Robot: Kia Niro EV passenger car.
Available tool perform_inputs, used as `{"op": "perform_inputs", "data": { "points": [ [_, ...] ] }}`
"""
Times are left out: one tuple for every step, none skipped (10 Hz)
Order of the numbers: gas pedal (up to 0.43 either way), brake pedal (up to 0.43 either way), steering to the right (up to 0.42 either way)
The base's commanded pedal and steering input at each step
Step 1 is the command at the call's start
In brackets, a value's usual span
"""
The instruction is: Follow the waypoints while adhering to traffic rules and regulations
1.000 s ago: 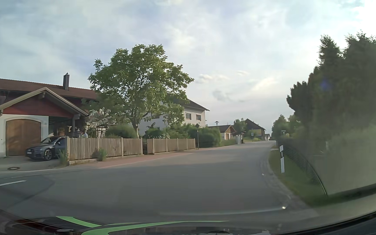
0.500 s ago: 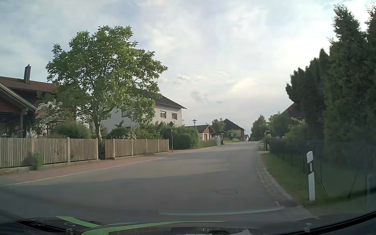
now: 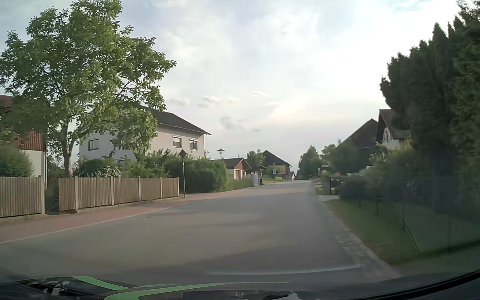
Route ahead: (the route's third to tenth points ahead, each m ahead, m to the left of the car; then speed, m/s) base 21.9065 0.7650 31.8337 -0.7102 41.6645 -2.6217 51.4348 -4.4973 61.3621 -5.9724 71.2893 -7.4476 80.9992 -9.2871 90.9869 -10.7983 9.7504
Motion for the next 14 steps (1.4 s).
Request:
{"op": "perform_inputs", "data": {
  "points": [
    [0.189,0.0,0.052],
    [0.189,0.0,0.049],
    [0.189,0.0,0.047],
    [0.189,0.0,0.046],
    [0.189,0.0,0.042],
    [0.189,0.0,0.039],
    [0.189,0.0,0.037],
    [0.189,0.0,0.034],
    [0.189,0.0,0.032],
    [0.189,0.0,0.03],
    [0.189,0.0,0.026],
    [0.189,0.0,0.022],
    [0.189,0.0,0.02],
    [0.189,0.0,0.02]
  ]
}}
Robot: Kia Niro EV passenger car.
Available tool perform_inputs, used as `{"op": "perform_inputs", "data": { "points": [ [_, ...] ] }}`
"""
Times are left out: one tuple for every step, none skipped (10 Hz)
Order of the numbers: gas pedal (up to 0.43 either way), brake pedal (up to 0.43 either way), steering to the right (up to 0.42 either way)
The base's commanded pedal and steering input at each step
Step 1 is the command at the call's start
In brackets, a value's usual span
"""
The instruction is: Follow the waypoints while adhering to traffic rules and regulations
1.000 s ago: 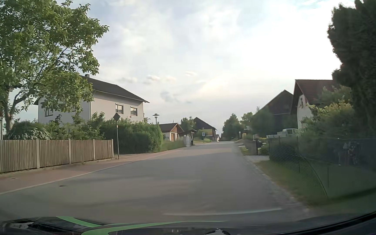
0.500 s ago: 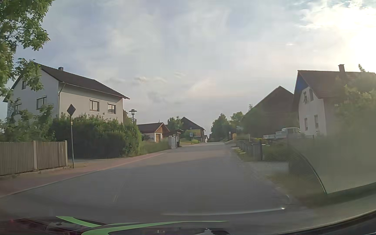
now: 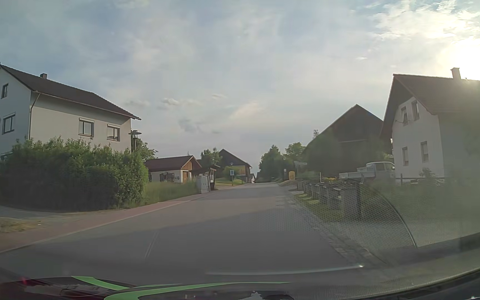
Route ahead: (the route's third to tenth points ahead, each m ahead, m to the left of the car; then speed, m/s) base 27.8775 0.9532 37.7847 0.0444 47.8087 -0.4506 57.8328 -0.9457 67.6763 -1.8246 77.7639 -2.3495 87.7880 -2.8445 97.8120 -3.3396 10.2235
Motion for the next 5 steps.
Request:
{"op": "perform_inputs", "data": {
  "points": [
    [0.189,0.0,0.019],
    [0.189,0.0,0.015],
    [0.189,0.0,0.009],
    [0.189,0.0,0.008],
    [0.228,0.0,0.008]
  ]
}}
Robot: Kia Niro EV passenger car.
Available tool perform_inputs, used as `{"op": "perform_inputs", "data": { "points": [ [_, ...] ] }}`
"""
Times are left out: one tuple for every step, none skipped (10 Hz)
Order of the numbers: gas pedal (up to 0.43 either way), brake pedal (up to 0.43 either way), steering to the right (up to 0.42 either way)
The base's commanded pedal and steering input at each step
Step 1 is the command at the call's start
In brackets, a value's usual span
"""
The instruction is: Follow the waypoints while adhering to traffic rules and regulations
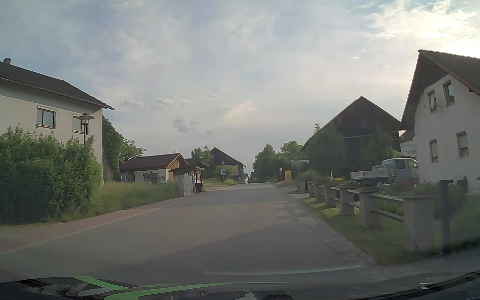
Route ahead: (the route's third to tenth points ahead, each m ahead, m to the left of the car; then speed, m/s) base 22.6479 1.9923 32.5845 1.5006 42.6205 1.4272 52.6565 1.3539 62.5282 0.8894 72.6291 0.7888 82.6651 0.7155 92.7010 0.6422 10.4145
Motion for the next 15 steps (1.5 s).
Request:
{"op": "perform_inputs", "data": {
  "points": [
    [0.24,0.0,0.007],
    [0.248,0.0,0.007],
    [0.248,0.0,0.008],
    [0.248,0.0,0.006],
    [0.248,0.0,0.006],
    [0.248,0.0,0.008],
    [0.248,0.0,0.014],
    [0.248,0.0,0.013],
    [0.248,0.0,0.01],
    [0.248,0.0,0.008],
    [0.248,0.0,0.008],
    [0.248,0.0,0.007],
    [0.248,0.0,0.005],
    [0.248,0.0,0.004],
    [0.22,0.0,0.004]
  ]
}}
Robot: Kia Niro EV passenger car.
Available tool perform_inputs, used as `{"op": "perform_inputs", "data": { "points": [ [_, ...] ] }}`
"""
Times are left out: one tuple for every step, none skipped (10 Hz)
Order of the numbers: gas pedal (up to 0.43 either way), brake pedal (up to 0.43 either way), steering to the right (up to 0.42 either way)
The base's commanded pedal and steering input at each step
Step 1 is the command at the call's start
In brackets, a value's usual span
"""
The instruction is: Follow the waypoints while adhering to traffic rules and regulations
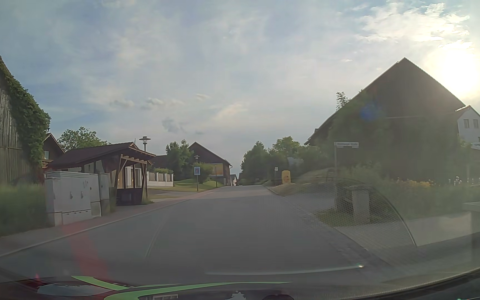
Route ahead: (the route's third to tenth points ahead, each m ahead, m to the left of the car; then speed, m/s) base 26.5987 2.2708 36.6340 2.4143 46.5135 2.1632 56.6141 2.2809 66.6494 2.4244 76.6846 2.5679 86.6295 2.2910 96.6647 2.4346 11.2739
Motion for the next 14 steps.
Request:
{"op": "perform_inputs", "data": {
  "points": [
    [0.22,0.0,0.004],
    [0.209,0.0,0.004],
    [0.209,0.0,0.003],
    [0.209,0.0,0.003],
    [0.209,0.0,0.001],
    [0.209,0.0,-0.001],
    [0.209,0.0,-0.003],
    [0.209,0.0,-0.005],
    [0.189,0.0,-0.006],
    [0.177,0.0,-0.005],
    [0.177,0.0,-0.006],
    [0.177,0.0,-0.006],
    [0.177,0.0,-0.006],
    [0.177,0.0,-0.006]
  ]
}}
